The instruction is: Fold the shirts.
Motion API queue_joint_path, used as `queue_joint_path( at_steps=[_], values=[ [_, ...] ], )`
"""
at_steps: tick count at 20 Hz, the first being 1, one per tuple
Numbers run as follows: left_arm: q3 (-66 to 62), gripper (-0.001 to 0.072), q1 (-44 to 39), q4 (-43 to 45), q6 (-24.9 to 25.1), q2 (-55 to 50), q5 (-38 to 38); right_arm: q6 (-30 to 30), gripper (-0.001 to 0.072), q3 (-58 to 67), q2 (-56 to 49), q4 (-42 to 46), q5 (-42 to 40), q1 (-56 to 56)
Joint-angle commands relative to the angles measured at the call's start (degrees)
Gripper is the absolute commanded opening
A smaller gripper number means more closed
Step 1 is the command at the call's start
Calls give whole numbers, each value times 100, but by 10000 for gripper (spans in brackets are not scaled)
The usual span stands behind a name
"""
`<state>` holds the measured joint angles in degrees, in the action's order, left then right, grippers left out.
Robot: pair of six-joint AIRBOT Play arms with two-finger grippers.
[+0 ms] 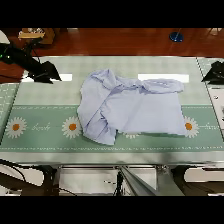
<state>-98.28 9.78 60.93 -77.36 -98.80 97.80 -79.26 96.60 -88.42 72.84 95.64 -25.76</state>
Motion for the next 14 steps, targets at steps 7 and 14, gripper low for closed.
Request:
queue_joint_path(
  at_steps=[7,14],
  values=[
    [2413,645,-90,-1182,138,111,-704,358,439,-2203,907,-101,-645,-413],
    [2706,643,-671,-348,-52,4,-1368,372,439,-2538,949,-140,-745,-413]
  ],
)
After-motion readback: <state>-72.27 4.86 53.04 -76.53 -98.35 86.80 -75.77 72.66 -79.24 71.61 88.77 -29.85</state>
